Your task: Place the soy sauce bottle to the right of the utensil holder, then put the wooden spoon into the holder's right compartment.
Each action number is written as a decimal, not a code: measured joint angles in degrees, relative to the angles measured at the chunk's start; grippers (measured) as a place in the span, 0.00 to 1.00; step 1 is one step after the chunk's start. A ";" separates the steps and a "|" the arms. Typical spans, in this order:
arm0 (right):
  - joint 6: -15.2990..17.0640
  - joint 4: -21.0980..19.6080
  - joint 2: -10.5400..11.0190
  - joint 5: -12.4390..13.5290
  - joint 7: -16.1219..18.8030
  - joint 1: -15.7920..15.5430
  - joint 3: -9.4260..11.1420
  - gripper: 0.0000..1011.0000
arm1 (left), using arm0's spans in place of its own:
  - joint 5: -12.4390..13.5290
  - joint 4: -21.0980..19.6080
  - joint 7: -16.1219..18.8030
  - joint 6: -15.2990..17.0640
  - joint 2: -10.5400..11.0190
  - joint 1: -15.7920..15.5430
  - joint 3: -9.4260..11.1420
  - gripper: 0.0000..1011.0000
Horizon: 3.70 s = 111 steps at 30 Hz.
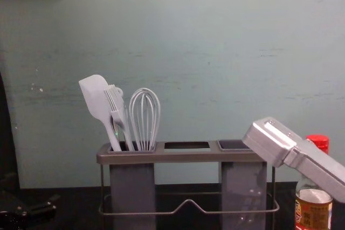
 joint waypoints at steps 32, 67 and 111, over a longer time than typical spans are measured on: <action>-1.47 1.83 -1.50 -2.81 1.37 0.06 -0.07 0.99 | 0.00 0.00 0.00 0.00 0.00 0.00 0.00 0.99; -1.35 1.74 -1.42 -2.59 1.30 0.05 -0.05 0.83 | 0.01 0.00 0.00 0.00 0.00 0.00 0.00 0.99; -20.72 -12.07 1.49 -1.85 -1.20 -8.71 7.52 0.83 | 0.00 0.00 0.00 0.00 0.00 0.00 0.00 0.99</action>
